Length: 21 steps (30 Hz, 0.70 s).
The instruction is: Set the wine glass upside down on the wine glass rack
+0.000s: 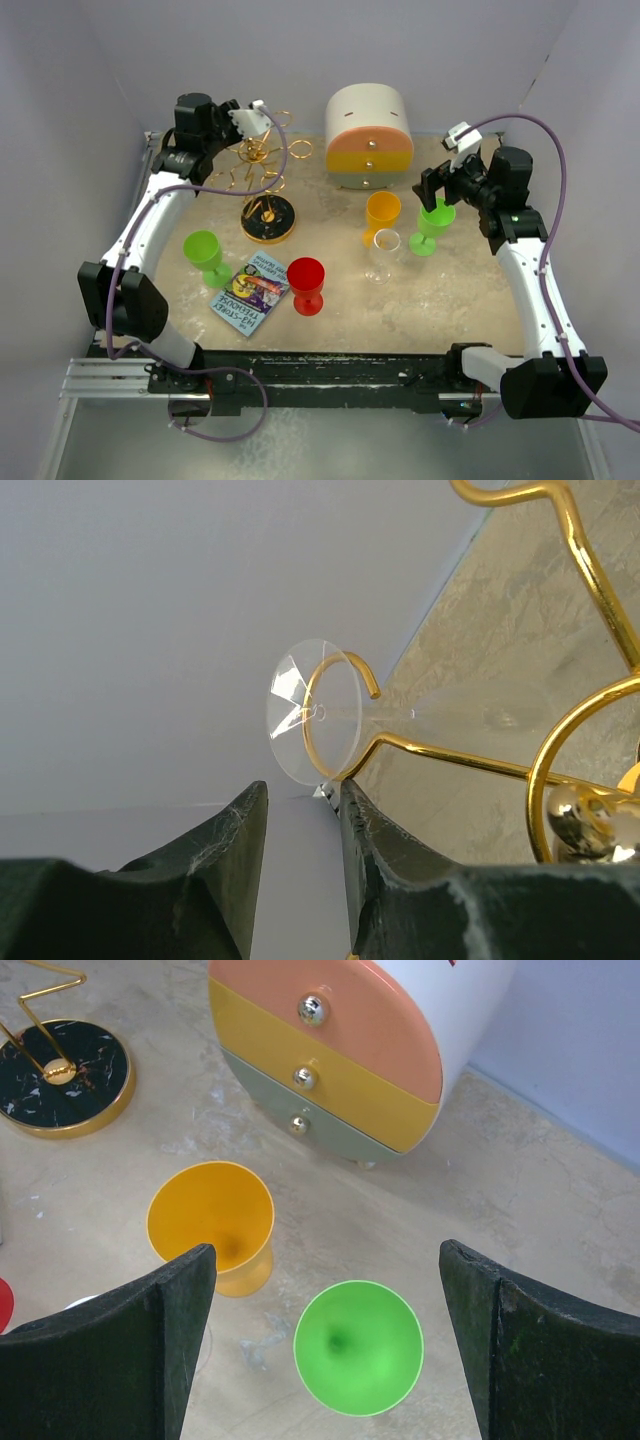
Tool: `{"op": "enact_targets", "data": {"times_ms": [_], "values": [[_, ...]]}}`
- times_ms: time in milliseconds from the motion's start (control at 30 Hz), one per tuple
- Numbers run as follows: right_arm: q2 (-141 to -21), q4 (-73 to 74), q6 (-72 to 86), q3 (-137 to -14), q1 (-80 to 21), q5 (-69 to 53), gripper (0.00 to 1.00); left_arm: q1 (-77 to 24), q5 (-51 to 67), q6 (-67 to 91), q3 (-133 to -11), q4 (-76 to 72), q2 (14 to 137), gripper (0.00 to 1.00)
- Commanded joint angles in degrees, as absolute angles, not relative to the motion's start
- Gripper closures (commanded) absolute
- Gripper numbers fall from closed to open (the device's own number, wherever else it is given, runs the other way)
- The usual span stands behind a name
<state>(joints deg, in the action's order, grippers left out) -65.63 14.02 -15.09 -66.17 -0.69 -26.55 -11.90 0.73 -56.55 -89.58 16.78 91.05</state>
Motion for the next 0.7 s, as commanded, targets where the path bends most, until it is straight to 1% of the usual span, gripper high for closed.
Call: {"op": "enact_targets", "data": {"times_ms": [0, 100, 233, 433, 667], "values": [[-65.8, 11.7, -16.0, -66.2, -0.4, -27.2, 0.05, -11.4, 2.0, -56.2, -91.6, 17.5, 88.7, 0.6], [-65.8, 11.6, -15.9, -66.2, -0.4, -27.2, 0.05, -11.2, 2.2, -55.9, -91.4, 17.7, 88.4, 0.6], [-65.9, 11.7, -15.9, -66.1, -0.4, -27.3, 0.05, -11.1, 2.4, -55.6, -91.2, 18.1, 88.1, 0.56], [-66.0, 11.7, -16.0, -66.2, -0.4, -27.7, 0.05, -10.7, 2.9, -54.4, -90.0, 17.0, 86.6, 0.44], [-66.0, 11.7, -16.0, -66.1, -0.4, -27.6, 0.05, -10.2, 4.1, -53.7, -89.6, 17.5, 84.8, 0.34]]}}
